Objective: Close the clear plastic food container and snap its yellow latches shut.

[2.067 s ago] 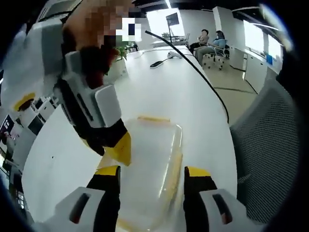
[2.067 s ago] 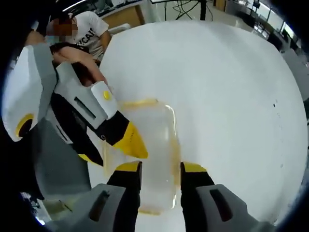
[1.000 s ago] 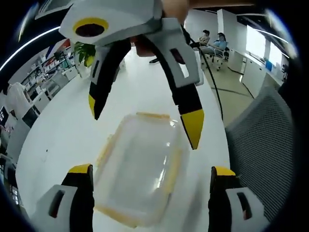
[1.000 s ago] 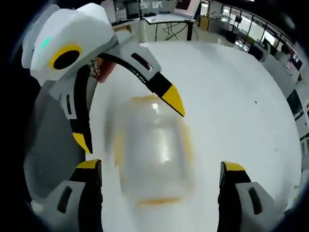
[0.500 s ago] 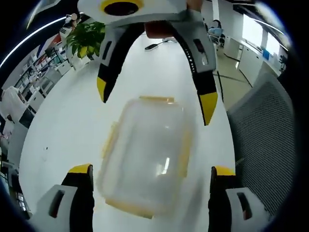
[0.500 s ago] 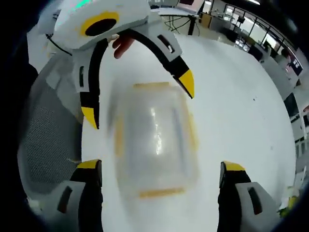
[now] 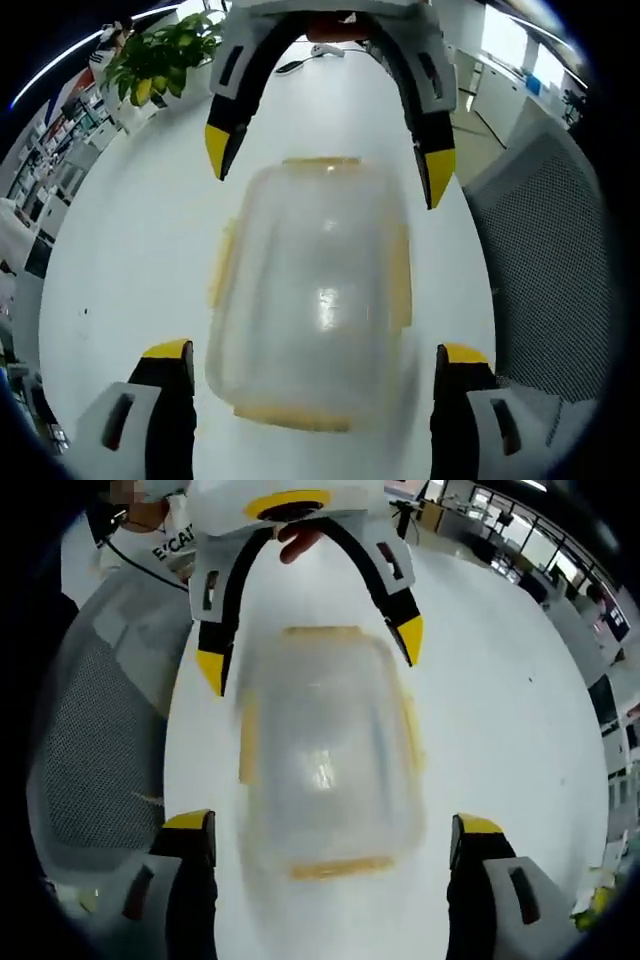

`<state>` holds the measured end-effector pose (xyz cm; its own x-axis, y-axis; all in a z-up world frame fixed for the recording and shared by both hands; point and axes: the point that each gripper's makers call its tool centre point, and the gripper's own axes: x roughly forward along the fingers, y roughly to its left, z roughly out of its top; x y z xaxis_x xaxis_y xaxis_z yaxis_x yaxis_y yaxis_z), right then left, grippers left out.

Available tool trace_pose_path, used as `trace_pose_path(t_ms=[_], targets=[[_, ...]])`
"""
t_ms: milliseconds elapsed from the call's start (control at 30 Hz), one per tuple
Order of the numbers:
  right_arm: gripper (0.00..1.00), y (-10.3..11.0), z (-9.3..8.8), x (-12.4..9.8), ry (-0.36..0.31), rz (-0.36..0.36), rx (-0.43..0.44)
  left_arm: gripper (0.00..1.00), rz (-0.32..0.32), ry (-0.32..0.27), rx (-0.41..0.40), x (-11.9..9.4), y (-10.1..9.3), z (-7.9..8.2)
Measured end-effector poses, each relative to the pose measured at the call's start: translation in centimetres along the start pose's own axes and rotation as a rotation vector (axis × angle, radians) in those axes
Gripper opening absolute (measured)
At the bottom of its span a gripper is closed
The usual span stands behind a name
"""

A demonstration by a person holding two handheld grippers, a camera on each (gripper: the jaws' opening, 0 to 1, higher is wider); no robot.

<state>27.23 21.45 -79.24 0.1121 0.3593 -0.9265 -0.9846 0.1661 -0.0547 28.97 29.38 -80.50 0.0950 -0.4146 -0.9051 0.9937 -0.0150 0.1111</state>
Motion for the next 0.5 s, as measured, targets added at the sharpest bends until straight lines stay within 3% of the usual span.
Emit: trace_pose_path(t_ms=[300,367,500], targets=[[0.87,0.24,-0.25,0.47,0.033,-0.006,-0.019,0.91,-0.023,0.048,0.031,0.98,-0.02,-0.62],[0.83,0.47,-0.47,0.65,0.055,0.007,-0.025,0.83,0.002,0.06,0.044,0.84,0.54,-0.7],[0.71,-0.22,-0.84,0.28,0.091,-0.014,-0.061,0.83,-0.017,0.062,0.03,0.84,0.3,-0.73]])
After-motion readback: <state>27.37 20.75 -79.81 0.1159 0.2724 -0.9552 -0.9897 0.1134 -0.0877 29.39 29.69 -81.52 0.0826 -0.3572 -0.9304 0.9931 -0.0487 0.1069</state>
